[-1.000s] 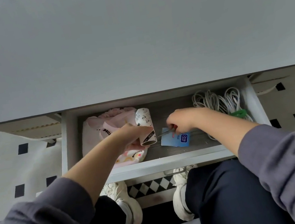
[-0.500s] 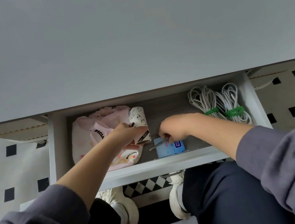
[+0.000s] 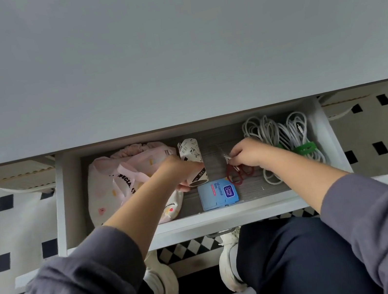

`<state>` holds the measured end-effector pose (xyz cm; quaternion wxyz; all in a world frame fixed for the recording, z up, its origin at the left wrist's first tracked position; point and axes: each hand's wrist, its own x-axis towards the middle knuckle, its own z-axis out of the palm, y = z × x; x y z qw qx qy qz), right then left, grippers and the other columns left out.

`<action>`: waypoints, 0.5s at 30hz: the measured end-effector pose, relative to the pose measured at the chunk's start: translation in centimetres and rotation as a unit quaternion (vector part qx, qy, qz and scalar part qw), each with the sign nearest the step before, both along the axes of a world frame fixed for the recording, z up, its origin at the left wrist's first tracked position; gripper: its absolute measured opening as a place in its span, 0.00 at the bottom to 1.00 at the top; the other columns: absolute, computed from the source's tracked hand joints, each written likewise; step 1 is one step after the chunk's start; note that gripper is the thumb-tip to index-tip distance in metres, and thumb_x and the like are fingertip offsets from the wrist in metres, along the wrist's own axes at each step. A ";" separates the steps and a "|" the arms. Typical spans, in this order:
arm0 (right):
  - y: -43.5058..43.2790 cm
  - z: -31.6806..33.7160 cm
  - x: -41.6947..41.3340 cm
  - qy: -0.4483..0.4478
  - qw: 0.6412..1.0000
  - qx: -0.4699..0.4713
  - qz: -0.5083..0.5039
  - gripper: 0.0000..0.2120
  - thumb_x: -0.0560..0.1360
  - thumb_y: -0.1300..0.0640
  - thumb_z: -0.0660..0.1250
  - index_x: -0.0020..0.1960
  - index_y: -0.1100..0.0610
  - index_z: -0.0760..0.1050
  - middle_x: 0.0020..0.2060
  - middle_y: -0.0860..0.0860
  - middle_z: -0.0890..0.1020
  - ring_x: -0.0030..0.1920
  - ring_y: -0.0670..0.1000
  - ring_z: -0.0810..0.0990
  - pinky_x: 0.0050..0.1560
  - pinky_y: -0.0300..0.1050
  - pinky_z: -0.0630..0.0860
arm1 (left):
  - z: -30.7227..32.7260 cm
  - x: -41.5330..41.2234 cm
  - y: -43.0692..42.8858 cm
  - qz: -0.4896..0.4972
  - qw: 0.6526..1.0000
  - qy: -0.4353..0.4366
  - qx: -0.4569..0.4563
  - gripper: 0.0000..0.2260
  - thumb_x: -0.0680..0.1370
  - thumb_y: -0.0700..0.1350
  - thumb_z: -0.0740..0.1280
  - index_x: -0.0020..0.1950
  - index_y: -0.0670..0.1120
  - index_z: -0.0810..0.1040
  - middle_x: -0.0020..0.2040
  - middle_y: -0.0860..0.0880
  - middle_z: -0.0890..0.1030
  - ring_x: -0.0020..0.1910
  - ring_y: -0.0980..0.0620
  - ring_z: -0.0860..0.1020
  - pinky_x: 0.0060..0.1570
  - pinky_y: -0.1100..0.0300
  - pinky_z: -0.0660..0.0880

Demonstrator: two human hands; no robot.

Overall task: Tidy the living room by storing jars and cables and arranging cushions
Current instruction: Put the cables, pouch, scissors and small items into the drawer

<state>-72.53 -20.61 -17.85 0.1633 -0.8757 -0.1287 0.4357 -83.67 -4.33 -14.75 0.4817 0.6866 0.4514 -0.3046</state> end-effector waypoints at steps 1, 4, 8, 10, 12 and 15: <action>0.3 -0.5 -0.1 0.002 1.000 0.007 -0.025 0.05 0.74 0.59 0.71 0.49 0.56 0.82 0.38 0.52 0.81 0.37 0.51 0.77 0.38 0.39 0.71 | -0.2 0.4 -0.1 0.007 1.000 -0.001 -0.006 0.16 0.75 0.50 0.71 0.54 0.40 0.73 0.45 0.41 0.83 0.42 0.47 0.84 0.38 0.58 0.82; 1.5 -1.6 0.1 0.005 0.996 0.027 -0.088 0.10 0.74 0.60 0.70 0.55 0.57 0.81 0.45 0.55 0.83 0.36 0.53 0.77 0.42 0.42 0.74 | -0.7 1.4 -0.5 -0.003 1.000 -0.007 -0.003 0.12 0.75 0.45 0.71 0.52 0.41 0.72 0.46 0.42 0.82 0.43 0.45 0.84 0.40 0.57 0.82; 2.7 -2.7 0.6 0.011 0.988 0.044 -0.149 0.12 0.75 0.61 0.70 0.58 0.58 0.79 0.41 0.55 0.82 0.30 0.51 0.77 0.35 0.40 0.73 | -1.8 2.5 -0.9 -0.068 0.994 -0.020 0.082 0.10 0.75 0.46 0.69 0.50 0.43 0.71 0.38 0.47 0.77 0.37 0.47 0.84 0.44 0.56 0.83; 3.2 -3.0 0.5 0.019 0.987 0.040 -0.156 0.12 0.75 0.59 0.70 0.59 0.57 0.79 0.37 0.53 0.81 0.31 0.50 0.78 0.36 0.42 0.76 | -2.2 2.8 -1.1 -0.080 0.990 -0.043 0.109 0.13 0.75 0.51 0.70 0.51 0.44 0.73 0.41 0.46 0.79 0.41 0.45 0.84 0.46 0.55 0.82; 3.5 -3.2 0.4 0.009 0.987 0.048 -0.153 0.14 0.74 0.57 0.72 0.59 0.58 0.79 0.39 0.55 0.83 0.35 0.52 0.81 0.42 0.45 0.79 | -2.6 2.9 -1.0 -0.090 0.982 -0.069 0.152 0.18 0.74 0.55 0.69 0.57 0.43 0.76 0.50 0.44 0.82 0.48 0.43 0.83 0.50 0.54 0.81; 3.5 -3.1 0.5 -0.049 0.990 0.035 -0.130 0.17 0.72 0.53 0.74 0.59 0.56 0.80 0.48 0.55 0.85 0.42 0.51 0.81 0.34 0.38 0.71 | -3.1 3.1 -0.8 -0.081 0.976 -0.093 0.180 0.21 0.74 0.55 0.69 0.57 0.41 0.77 0.51 0.42 0.83 0.49 0.42 0.83 0.48 0.55 0.80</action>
